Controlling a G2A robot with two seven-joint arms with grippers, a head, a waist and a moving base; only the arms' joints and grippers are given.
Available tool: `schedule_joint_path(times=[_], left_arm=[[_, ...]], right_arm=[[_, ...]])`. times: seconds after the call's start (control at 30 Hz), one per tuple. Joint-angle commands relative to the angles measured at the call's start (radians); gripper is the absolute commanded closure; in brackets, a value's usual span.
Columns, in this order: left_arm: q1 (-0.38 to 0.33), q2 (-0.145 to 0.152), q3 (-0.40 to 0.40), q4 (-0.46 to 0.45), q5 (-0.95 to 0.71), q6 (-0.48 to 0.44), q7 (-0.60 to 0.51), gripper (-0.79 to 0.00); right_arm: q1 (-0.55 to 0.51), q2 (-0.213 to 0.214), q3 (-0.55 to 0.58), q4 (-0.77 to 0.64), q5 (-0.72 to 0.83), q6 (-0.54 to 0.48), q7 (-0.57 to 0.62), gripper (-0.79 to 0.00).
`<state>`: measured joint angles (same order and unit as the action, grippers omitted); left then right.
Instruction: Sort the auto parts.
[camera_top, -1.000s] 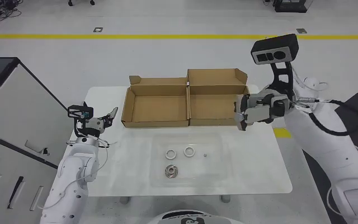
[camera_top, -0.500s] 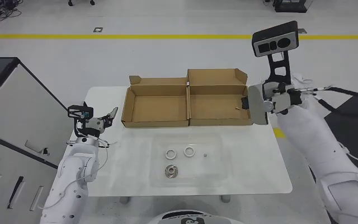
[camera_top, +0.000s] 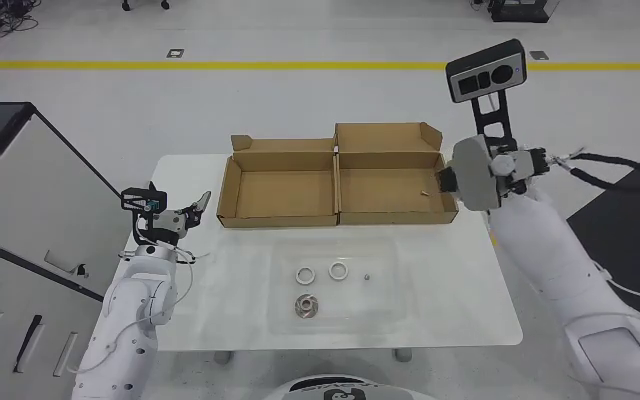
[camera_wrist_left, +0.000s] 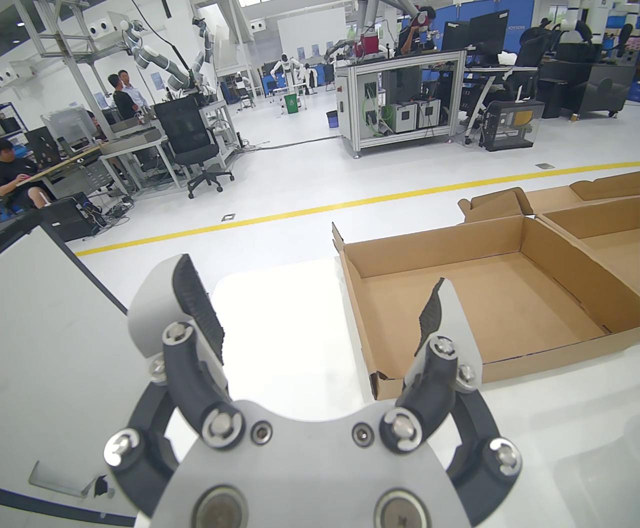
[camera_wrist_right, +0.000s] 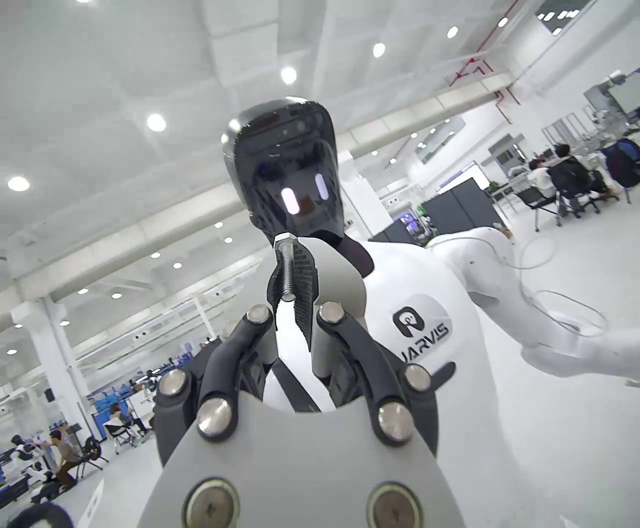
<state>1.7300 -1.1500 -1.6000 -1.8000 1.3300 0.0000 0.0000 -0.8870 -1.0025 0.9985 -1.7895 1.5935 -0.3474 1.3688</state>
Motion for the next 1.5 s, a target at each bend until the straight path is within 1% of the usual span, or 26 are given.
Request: schedule_joint_path(times=[0.0,0.07,0.3,0.43,0.63,0.77,1.0,1.1,1.33,1.4,1.47], left_arm=[[0.0,0.0,0.0,0.0,0.0,0.0,0.0,-0.785],[0.0,0.0,0.0,0.0,0.0,0.0,0.0,-0.785],[0.0,0.0,0.0,0.0,0.0,0.0,0.0,-0.785],[0.0,0.0,0.0,0.0,0.0,0.0,0.0,-0.785],[0.0,0.0,0.0,0.0,0.0,0.0,0.0,-0.785],[0.0,0.0,0.0,0.0,0.0,0.0,0.0,-0.785],[0.0,0.0,0.0,0.0,0.0,0.0,0.0,-0.785],[0.0,0.0,0.0,0.0,0.0,0.0,0.0,-0.785],[0.0,0.0,0.0,0.0,0.0,0.0,0.0,-0.785],[0.0,0.0,0.0,0.0,0.0,0.0,0.0,-0.785],[0.0,0.0,0.0,0.0,0.0,0.0,0.0,-0.785]], right_arm=[[-0.005,-0.007,0.002,0.001,0.018,0.014,0.003,0.0],[-0.008,-0.014,0.002,0.0,0.031,0.024,0.002,0.0],[-0.007,-0.037,0.004,0.009,-0.017,0.032,-0.014,0.0],[-0.005,-0.045,0.016,0.016,-0.091,0.031,-0.034,0.0],[-0.006,-0.048,0.048,0.017,-0.243,0.039,-0.071,0.0],[-0.02,-0.054,0.059,0.005,-0.241,0.055,-0.075,0.0],[-0.054,-0.077,0.061,-0.004,-0.081,0.087,-0.051,0.0],[-0.063,-0.085,0.065,-0.002,-0.044,0.097,-0.046,0.0],[-0.065,-0.093,0.101,0.008,-0.137,0.098,-0.055,0.0],[-0.061,-0.092,0.116,0.014,-0.203,0.101,-0.057,0.0],[-0.066,-0.095,0.122,0.009,-0.21,0.108,-0.06,0.0]])
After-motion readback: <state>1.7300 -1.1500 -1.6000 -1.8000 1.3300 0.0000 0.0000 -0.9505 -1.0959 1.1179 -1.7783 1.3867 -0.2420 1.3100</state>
